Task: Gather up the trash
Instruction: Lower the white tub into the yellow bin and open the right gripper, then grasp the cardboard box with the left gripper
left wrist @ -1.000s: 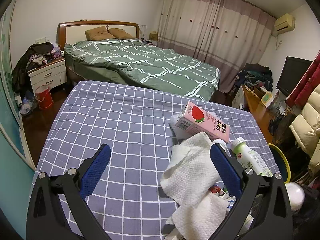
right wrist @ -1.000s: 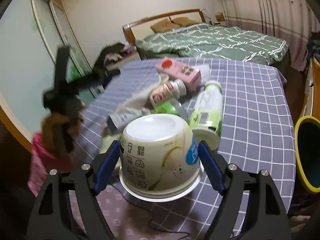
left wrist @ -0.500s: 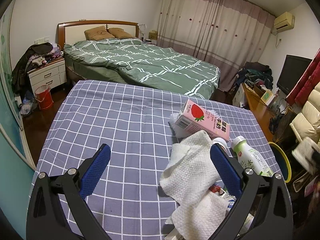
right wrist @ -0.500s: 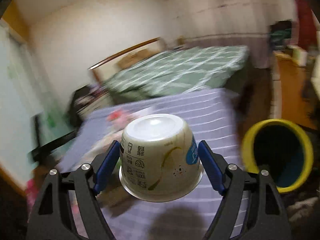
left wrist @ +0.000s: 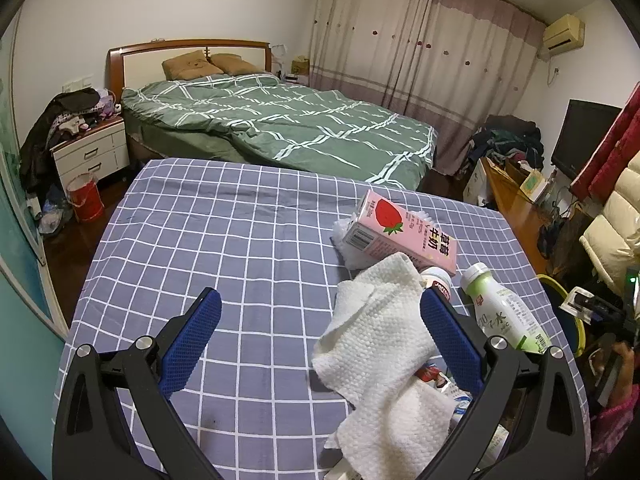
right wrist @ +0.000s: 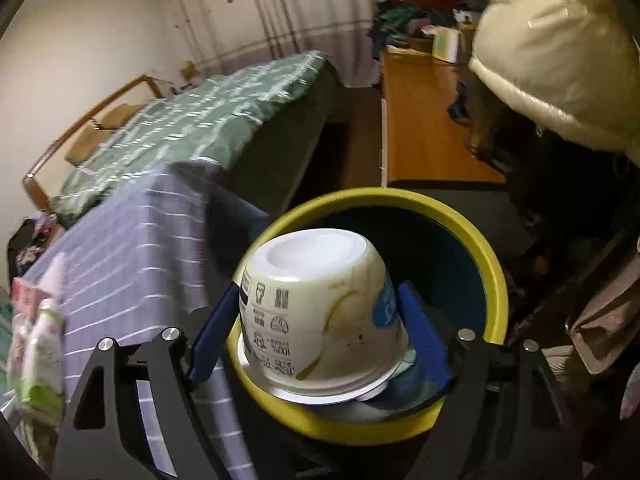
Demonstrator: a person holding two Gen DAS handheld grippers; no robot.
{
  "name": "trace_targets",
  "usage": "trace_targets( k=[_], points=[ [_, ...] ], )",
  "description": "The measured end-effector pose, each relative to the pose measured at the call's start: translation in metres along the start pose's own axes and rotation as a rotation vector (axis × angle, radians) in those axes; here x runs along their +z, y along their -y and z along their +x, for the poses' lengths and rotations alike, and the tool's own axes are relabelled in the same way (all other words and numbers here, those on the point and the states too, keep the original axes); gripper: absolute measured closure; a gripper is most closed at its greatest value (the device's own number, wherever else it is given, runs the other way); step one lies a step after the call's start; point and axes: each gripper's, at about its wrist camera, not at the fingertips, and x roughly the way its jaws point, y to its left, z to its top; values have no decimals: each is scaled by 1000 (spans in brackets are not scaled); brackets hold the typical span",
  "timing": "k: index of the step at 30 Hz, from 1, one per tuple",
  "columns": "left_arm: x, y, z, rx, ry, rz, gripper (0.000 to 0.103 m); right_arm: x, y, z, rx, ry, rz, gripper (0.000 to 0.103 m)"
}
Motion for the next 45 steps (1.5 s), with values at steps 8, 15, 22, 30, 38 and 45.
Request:
trace_targets(
  k=[8,15,22,30,38,45],
  points=[
    [0,2,-1,-7,0,8,5,-10,9,0,-34,3,37,13],
    [1,7,-6,-5,5,19,5,-25,-7,-35,28,44,11,13],
    [-27,33,-47,4,7,56,5,-31,-16,-65,75,89,-25,13],
    [-105,95,-71,36,-106,170,5,-38,-20,-68,166,78,-5,13],
    [-122,86,-47,106,-183,132,4,-48,-25,-68,231,62,-16,13],
    [-122,46,-61,122,-205,71,4,-47,-22,-64,244,53,1,13]
  ],
)
